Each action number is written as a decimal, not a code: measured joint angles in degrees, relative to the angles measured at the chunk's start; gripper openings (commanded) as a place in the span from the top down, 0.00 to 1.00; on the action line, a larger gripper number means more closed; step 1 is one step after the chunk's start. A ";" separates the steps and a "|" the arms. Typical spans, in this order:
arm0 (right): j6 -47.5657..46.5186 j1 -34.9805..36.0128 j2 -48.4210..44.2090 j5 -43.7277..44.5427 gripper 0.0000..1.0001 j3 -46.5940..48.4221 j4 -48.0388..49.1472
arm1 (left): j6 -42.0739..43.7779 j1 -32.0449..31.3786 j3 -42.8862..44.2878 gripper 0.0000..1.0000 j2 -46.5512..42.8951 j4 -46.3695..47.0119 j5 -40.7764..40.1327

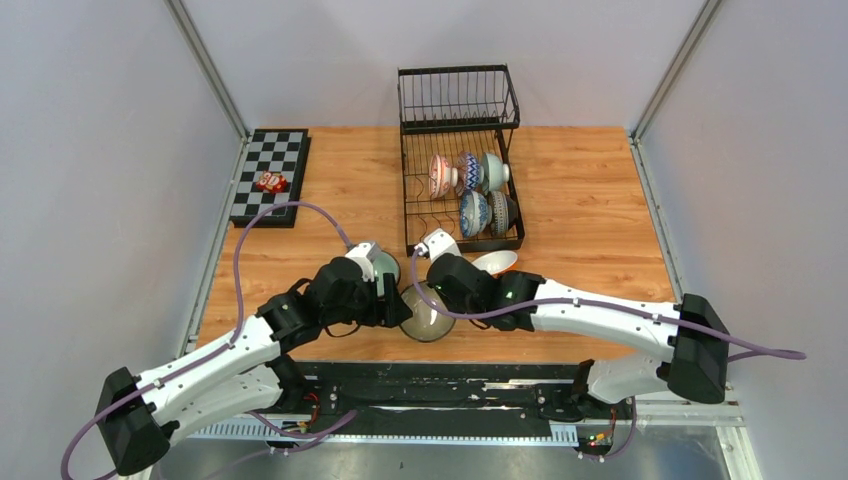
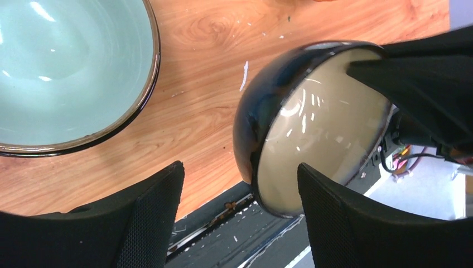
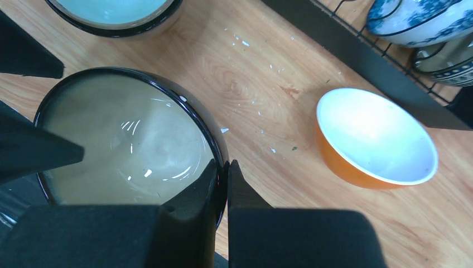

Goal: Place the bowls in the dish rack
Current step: Pick up the bowl from the center of the board, then adjust the bowl.

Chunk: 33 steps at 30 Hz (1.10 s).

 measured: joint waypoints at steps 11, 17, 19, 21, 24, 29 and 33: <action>-0.68 8.26 -0.02 13.62 0.97 5.51 -5.18 | -4.74 -1.44 -0.72 0.48 1.40 2.84 -4.57; -0.85 10.32 2.08 18.23 0.97 8.11 -5.99 | -6.32 -1.92 -0.74 0.70 1.44 4.68 -5.05; -1.01 10.80 2.93 19.52 0.97 8.92 -6.43 | -6.71 -1.92 -0.74 0.79 1.42 5.35 -4.98; -1.25 11.37 3.72 21.14 0.97 9.66 -6.80 | -6.75 -2.05 -0.76 0.88 1.42 5.81 -5.05; -1.36 12.31 4.72 22.93 0.97 11.04 -6.60 | -6.62 -2.23 -1.53 1.00 1.44 5.84 -5.18; -1.44 12.94 5.73 24.63 0.97 11.67 -6.64 | -7.13 -2.23 -1.70 1.00 1.42 5.86 -5.31; -1.44 12.94 5.68 24.39 0.91 11.67 -6.40 | -7.10 -2.23 -2.40 1.00 0.44 6.25 -5.49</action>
